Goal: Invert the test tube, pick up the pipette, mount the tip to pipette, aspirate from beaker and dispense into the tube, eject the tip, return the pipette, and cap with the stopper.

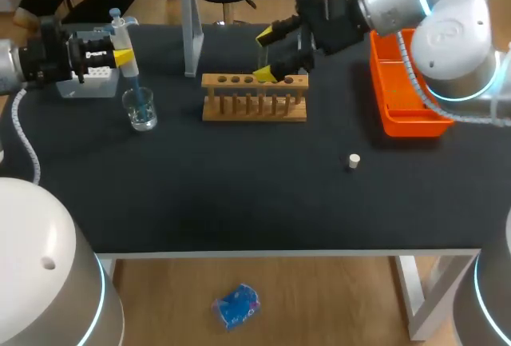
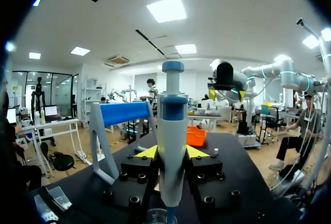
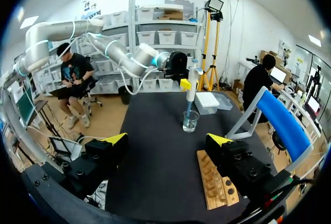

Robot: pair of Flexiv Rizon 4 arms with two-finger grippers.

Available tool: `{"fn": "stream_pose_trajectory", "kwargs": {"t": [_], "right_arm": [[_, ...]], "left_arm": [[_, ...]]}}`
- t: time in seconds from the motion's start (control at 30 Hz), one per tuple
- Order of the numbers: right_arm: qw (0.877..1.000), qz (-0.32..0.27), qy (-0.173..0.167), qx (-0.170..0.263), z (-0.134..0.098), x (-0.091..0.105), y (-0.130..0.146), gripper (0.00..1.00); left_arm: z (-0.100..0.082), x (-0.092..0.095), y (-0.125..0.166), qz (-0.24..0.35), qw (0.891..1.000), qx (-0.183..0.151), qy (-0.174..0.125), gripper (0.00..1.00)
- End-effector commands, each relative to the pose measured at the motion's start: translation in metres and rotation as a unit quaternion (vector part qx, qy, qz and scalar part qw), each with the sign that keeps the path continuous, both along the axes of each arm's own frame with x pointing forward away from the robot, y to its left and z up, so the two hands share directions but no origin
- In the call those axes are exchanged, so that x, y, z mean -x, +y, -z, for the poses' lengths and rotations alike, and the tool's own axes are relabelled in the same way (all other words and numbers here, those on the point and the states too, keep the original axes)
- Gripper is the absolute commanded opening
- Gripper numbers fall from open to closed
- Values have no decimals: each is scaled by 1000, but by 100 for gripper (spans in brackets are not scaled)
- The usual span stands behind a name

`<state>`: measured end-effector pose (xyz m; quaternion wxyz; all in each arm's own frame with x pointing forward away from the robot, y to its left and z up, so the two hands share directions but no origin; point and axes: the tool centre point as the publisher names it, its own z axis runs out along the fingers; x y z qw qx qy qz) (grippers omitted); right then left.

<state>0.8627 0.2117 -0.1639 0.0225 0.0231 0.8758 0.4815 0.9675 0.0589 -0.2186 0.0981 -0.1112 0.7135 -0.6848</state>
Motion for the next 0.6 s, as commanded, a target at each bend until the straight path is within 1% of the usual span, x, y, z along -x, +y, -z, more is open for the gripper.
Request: {"fn": "stream_pose_trajectory", "kwargs": {"t": [0.03,0.27,0.43,0.6], "right_arm": [[1000,-7,-6,15,-11,-1,-32,100],[999,-9,-18,24,-4,-19,-62,100],[999,-13,-21,26,3,-31,-77,100],[999,-17,-24,28,11,-38,-88,100]], "left_arm": [[-1,0,0,0,1000,-1,1,0],[-1,0,0,0,1000,-1,1,0],[-1,0,0,0,1000,-1,1,0],[-1,0,0,0,1000,-1,1,0]]}}
